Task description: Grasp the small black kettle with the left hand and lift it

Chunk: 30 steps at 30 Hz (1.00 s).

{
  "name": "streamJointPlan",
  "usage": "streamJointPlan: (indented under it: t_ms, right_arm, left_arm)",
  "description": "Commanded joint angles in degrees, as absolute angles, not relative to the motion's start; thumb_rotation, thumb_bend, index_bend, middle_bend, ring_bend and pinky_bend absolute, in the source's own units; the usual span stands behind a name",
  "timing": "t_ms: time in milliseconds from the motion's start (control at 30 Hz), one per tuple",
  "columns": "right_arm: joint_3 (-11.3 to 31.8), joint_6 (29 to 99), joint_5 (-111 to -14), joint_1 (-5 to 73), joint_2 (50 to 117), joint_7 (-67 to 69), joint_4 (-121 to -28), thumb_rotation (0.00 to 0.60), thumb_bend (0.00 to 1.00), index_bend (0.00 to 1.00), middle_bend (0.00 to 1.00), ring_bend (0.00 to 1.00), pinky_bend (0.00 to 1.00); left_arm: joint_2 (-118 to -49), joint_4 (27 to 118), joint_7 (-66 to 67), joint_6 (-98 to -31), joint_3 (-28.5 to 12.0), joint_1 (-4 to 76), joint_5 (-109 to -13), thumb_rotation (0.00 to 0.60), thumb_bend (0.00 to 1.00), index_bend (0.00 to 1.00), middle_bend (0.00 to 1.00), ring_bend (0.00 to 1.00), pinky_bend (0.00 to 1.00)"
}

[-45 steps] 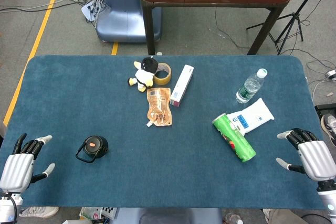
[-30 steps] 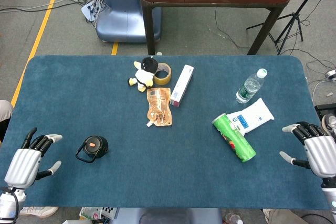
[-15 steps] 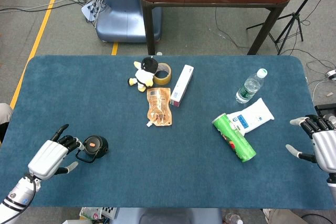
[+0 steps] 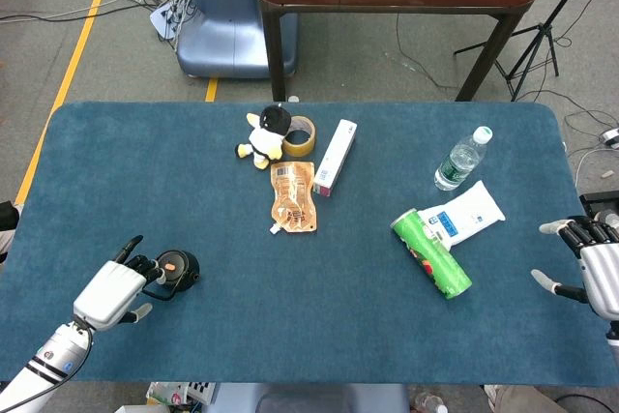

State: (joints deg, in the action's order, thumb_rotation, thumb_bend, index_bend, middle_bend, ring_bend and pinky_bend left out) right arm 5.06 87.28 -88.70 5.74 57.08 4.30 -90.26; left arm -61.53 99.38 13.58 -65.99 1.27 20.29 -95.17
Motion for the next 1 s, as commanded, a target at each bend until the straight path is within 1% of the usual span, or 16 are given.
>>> streamJointPlan:
  t_ms: [33, 267, 600, 1000]
  right_arm:
    - [5.44, 87.63, -88.10, 5.63, 57.31, 4.13, -90.03, 0.600, 0.12, 0.35, 0.37, 0.24, 0.28]
    - [6.20, 88.33, -87.35, 5.54, 57.51, 3.83, -90.00, 0.600, 0.12, 0.35, 0.37, 0.24, 0.28]
    - [6.06, 87.64, -86.79, 5.47, 57.32, 3.68, -90.17, 0.600, 0.12, 0.35, 0.37, 0.24, 0.28]
    - [5.84, 87.02, -86.13, 5.23, 57.54, 4.26, -89.55, 0.600, 0.12, 0.35, 0.37, 0.24, 0.28]
  left_arm:
    - [-62.15, 100.16, 15.85, -64.57, 1.61, 20.70, -93.86, 0.600, 0.21, 0.42, 0.39, 0.30, 0.00]
    - [-63.38, 100.51, 18.41, -63.49, 1.96, 20.97, -92.21, 0.593, 0.21, 0.42, 0.39, 0.30, 0.00]
    - [-65.15, 100.23, 20.64, -62.63, 2.25, 21.17, -89.80, 0.543, 0.21, 0.42, 0.41, 0.30, 0.00]
    - [-66.66, 99.92, 23.32, -61.87, 2.42, 21.29, -86.50, 0.539, 0.21, 0.42, 0.41, 0.30, 0.00]
